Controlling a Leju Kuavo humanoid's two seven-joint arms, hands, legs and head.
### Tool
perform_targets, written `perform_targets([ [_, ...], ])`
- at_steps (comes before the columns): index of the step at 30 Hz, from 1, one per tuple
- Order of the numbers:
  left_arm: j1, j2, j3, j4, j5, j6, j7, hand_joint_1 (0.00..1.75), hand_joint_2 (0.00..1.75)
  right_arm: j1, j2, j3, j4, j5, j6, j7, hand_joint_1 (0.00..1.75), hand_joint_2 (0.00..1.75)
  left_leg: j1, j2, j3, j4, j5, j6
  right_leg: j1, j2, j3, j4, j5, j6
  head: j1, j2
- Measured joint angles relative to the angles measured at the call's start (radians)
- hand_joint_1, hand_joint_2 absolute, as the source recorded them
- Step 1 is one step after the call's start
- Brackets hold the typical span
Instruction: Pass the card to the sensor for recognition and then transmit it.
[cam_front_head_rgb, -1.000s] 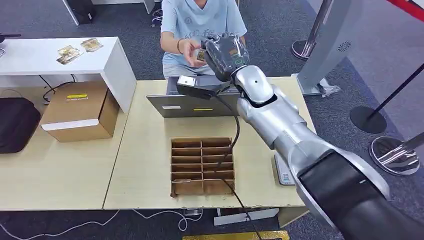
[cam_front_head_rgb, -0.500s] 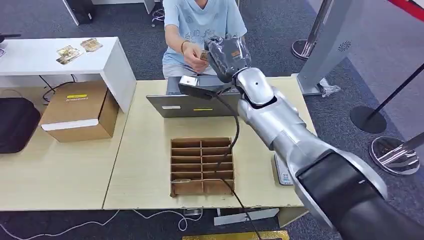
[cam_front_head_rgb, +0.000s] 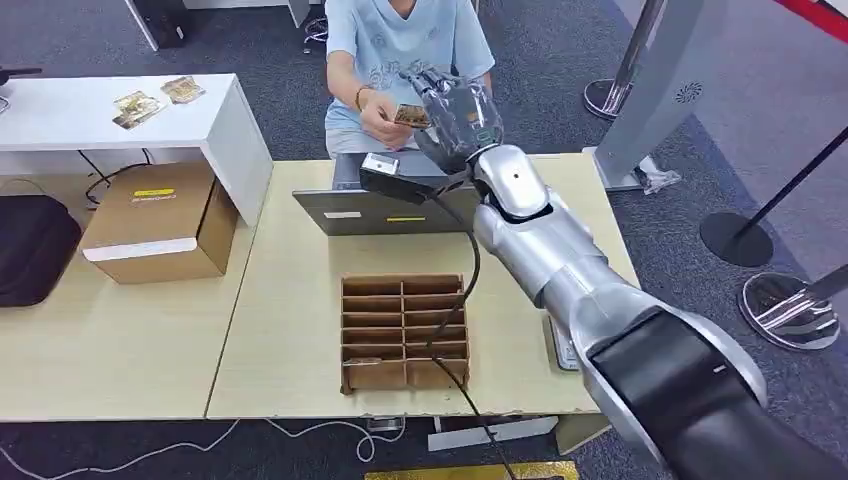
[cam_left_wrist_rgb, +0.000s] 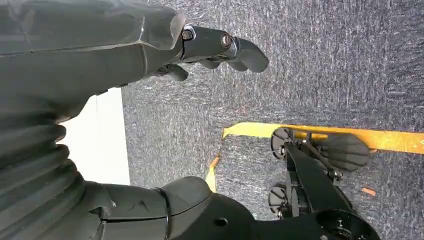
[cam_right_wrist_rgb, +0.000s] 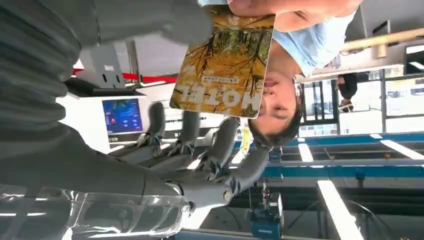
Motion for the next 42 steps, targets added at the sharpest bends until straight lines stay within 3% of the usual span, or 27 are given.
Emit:
perform_targets([
  [4,0.0,-0.003,0.0,0.0,0.002,0.0,0.0,0.0,1.75,0.004,0.0,-0.042,-0.003,-0.01,-0.041,-0.021,0.0,1.75,0.0,0.0,0.0,0.0,0.0,0.0,0.0,0.0,0.0,0.0,0.0,0.0,0.0,0.0],
  [8,0.0,-0.006,0.0,0.0,0.002,0.002,0.0,0.0,1.75,0.01,-0.002,-0.127,-0.023,-0.095,-0.098,-0.084,0.0,1.75,0.0,0.0,0.0,0.0,0.0,0.0,0.0,0.0,0.0,0.0,0.0,0.0,0.0,0.0],
  [12,0.0,-0.008,0.0,0.0,0.004,0.005,0.0,0.0,1.75,0.027,-0.005,-0.236,-0.062,-0.276,-0.124,-0.213,0.0,1.75,0.0,0.0,0.0,0.0,0.0,0.0,0.0,0.0,0.0,0.0,0.0,0.0,0.0,0.0],
  [15,0.0,-0.01,0.0,0.0,0.01,0.005,0.0,0.0,1.75,0.056,-0.006,-0.322,-0.114,-0.469,-0.079,-0.327,0.0,1.75,0.0,0.0,0.0,0.0,0.0,0.0,0.0,0.0,0.0,0.0,0.0,0.0,0.0,0.0],
  [18,0.001,-0.01,0.0,0.0,0.019,0.005,0.0,0.0,1.75,0.111,-0.006,-0.399,-0.208,-0.709,0.04,-0.392,0.0,1.75,0.0,0.0,0.0,0.0,0.0,0.0,0.0,0.0,0.0,0.0,0.0,0.0,0.0,0.0],
  [22,0.002,-0.01,0.001,0.0,0.028,0.002,0.001,0.0,1.75,0.237,-0.024,-0.442,-0.387,-1.065,0.256,-0.399,0.0,1.75,0.0,0.0,0.0,0.0,0.0,0.0,0.0,0.0,0.0,-0.001,0.0,0.0,0.0,0.0],
  [26,0.005,-0.01,0.002,0.0,0.03,-0.009,0.014,0.0,1.75,0.405,-0.058,-0.444,-0.577,-1.339,0.38,-0.401,0.0,1.75,0.0,-0.001,0.0,0.0,-0.001,0.001,0.0,-0.001,0.0,-0.001,0.0,0.0,0.0,0.0],
  [32,0.008,-0.01,0.002,0.0,0.033,-0.014,0.019,0.0,1.75,0.675,-0.103,-0.451,-0.866,-1.524,0.538,-0.383,0.0,1.75,0.0,-0.001,-0.001,0.0,-0.002,0.001,0.0,-0.001,-0.001,-0.001,-0.001,0.001,0.0,0.0],
  [34,0.009,-0.01,0.003,0.0,0.033,-0.016,0.019,0.0,1.75,0.758,-0.112,-0.466,-0.954,-1.628,0.645,-0.351,0.0,1.75,0.0,-0.001,-0.001,0.0,-0.002,0.001,0.0,-0.001,-0.001,-0.002,-0.001,0.0,0.0,0.0],
  [36,0.01,-0.01,0.003,0.0,0.028,-0.017,0.019,0.0,1.75,0.838,-0.122,-0.487,-1.033,-1.824,0.859,-0.307,0.0,1.75,0.0,-0.001,-0.001,0.0,-0.003,0.001,0.0,-0.001,-0.001,-0.002,-0.001,0.0,0.0,0.0],
  [38,0.011,-0.01,0.003,0.0,0.029,-0.017,0.022,0.0,1.75,0.912,-0.128,-0.516,-1.095,-1.915,1.025,-0.296,0.0,1.75,0.0,-0.001,-0.001,0.0,-0.003,0.001,0.0,-0.001,-0.001,-0.002,-0.002,0.001,0.0,0.0],
  [42,0.012,-0.012,0.003,0.0,0.036,-0.016,0.023,0.0,1.75,1.04,-0.122,-0.582,-1.181,-1.966,1.118,-0.291,0.0,1.75,0.0,0.0,-0.002,0.0,-0.003,0.001,0.0,-0.001,-0.001,-0.002,-0.002,0.001,0.0,0.0],
])
